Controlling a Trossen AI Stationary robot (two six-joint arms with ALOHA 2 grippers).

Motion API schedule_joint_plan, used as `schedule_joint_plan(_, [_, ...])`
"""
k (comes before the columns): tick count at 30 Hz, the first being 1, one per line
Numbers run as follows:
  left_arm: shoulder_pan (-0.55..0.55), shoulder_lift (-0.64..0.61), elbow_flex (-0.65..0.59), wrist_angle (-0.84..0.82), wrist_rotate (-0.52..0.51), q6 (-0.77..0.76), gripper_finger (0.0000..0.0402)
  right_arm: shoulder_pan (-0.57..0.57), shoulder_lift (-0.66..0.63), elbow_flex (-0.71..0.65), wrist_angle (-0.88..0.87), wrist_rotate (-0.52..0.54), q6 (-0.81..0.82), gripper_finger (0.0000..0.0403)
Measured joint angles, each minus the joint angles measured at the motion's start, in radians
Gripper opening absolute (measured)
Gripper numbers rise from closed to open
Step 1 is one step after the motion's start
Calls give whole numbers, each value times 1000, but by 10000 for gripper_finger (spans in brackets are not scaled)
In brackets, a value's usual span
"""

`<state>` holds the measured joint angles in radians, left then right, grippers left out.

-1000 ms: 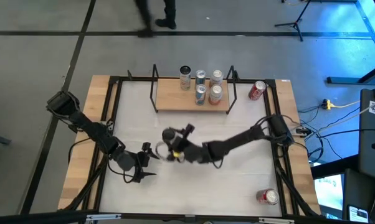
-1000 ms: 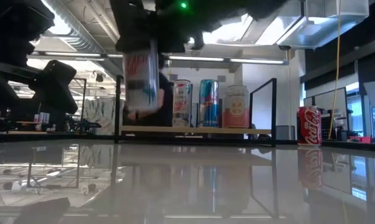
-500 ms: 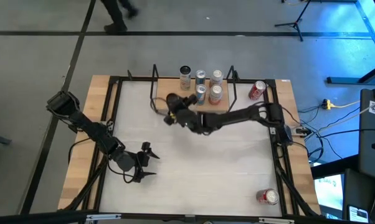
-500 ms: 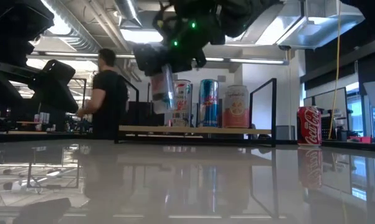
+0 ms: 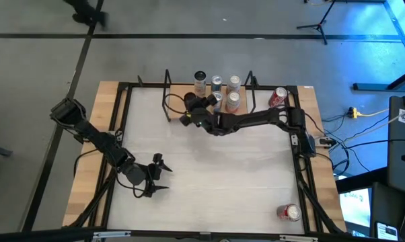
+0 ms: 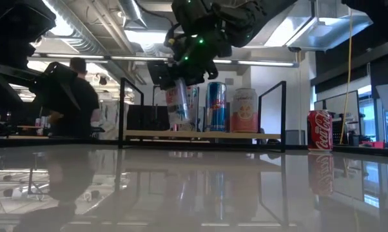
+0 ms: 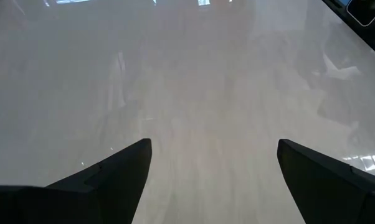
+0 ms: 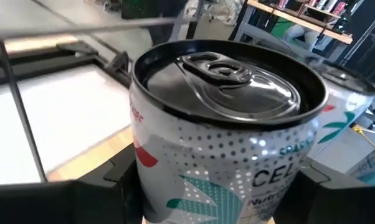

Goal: Place canned beverage on shelf
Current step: Put the white soda can on the shelf

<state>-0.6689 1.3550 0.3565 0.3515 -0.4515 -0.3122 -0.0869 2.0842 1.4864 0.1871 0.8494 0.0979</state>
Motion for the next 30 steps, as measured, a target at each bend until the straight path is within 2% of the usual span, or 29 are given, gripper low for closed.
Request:
schedule_joint_plan(15, [0,0,0,0,0,-2,338,-39,0,0,-82,-68,11,239])
schedule_joint_plan(30, [0,0,0,1,0,-3,338,-41,0,0,-83,-52,5,254])
